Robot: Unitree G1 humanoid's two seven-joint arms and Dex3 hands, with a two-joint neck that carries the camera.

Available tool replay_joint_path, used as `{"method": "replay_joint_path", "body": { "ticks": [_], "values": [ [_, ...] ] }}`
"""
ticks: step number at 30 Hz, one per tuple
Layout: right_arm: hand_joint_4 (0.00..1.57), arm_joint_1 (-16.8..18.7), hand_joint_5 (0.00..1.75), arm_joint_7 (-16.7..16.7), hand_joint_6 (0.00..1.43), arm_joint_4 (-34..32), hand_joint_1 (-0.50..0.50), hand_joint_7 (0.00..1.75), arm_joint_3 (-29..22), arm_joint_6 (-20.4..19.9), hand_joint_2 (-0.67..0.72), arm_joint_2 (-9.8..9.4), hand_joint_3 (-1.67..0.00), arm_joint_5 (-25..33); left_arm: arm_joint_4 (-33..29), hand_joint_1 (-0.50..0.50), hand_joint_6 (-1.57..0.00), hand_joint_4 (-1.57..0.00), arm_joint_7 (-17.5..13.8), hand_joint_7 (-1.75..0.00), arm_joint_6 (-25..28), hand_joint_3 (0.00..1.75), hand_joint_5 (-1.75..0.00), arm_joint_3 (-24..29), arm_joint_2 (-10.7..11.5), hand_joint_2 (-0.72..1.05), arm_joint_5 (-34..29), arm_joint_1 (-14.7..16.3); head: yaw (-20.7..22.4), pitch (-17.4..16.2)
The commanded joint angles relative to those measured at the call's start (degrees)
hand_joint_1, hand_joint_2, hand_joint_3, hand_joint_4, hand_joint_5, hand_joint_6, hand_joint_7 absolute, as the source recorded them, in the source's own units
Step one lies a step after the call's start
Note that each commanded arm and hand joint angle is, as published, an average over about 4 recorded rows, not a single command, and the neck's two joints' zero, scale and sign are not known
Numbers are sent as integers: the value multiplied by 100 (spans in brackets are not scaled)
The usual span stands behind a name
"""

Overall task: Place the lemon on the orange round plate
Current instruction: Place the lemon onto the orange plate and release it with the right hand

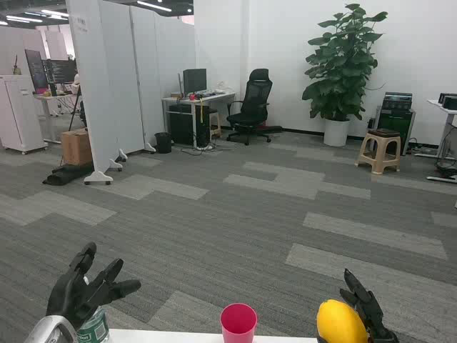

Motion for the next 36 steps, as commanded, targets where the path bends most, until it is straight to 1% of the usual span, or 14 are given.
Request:
{"method": "replay_joint_path", "body": {
  "ticks": [1, 13, 15, 18, 21, 22, 24, 25, 26, 28, 30, 32, 35, 36],
  "values": [
    [0, -191, 87, -50, 0, -3, -12, 14, 3, -20, -60, -9, -95, 52, -86, 50, 0, -4, -13, 0, -46, 9, 0, 178, 75, 96, 59, 124, 160, 156],
    [0, -197, 87, -50, 0, -3, -12, 14, 3, -20, -62, -9, -95, 52, -86, 50, 0, -4, -13, 0, -54, 9, 0, 184, 75, 96, 59, 124, 115, 48],
    [0, -197, 82, -50, 0, -3, -12, 14, 3, -20, -62, -9, -95, 52, -86, 50, 0, -4, -13, 0, -54, 9, 0, 184, 75, 96, 59, 126, 112, -32],
    [0, -197, 85, -50, 0, -3, -12, 14, 3, -20, -60, -9, -95, 52, -86, 50, 0, -4, -13, 0, -54, 4, 0, 184, 75, 96, 59, 133, 88, -339],
    [0, -197, 87, -50, 0, 3, -12, 14, 3, -20, -60, -9, -95, 52, -86, 50, 0, -4, -13, 0, -54, 9, 0, 184, 75, 96, 59, 133, 89, -324],
    [0, -197, 87, -50, 0, 5, -12, 14, 3, -20, -60, -9, -95, 52, -86, 50, 0, -4, -13, 0, -54, 9, 0, 184, 75, 96, 59, 133, 26, -716],
    [0, -197, 87, -50, 0, 5, -12, 14, 3, -20, -60, -9, -95, 52, -86, 50, 0, -4, -13, 0, -54, 7, 0, 184, 75, 96, 59, 133, -38, -1109],
    [0, -197, 87, -50, 0, 5, -12, 14, 3, -20, -60, -9, -95, 52, -86, 50, 0, -4, -13, 0, -54, 7, 0, 184, 75, 96, 59, 133, -104, -1529],
    [0, -197, 87, -50, 0, 5, -12, 14, 3, -20, -60, -9, -95, 52, -86, 50, 0, -4, -13, 0, -54, 7, 0, 184, 75, 96, 59, 133, -90, -1444],
    [0, -197, 87, -50, 0, 5, -12, 14, 3, -20, -60, -9, -95, 52, -86, 50, 0, -4, -13, 0, -54, 4, 0, 184, 75, 96, 59, 133, -125, -1668],
    [0, -197, 87, -50, 0, 5, -12, 14, 3, -20, -60, -9, -95, 52, -86, 50, 0, -4, -13, 0, -54, 2, 0, 184, 75, 96, 59, 133, -190, -2024],
    [0, -197, 87, -50, 0, 10, -12, 14, 3, -20, -60, -9, -95, 52, -86, 50, 0, -4, -13, 0, -54, 7, 0, 184, 75, 96, 59, 133, -293, -2552],
    [0, -197, 87, -50, 0, 19, -12, 16, 3, -20, -62, -9, -95, 52, -86, 50, 0, -4, -13, 0, -54, 9, 0, 184, 75, 96, 55, 133, -295, -2524],
    [0, -197, 87, -50, 0, 21, -12, 17, 3, -20, -64, -9, -95, 52, -86, 50, 0, -4, -13, 0, -54, 9, 0, 184, 75, 96, 55, 133, -379, -2764]
  ]
}}
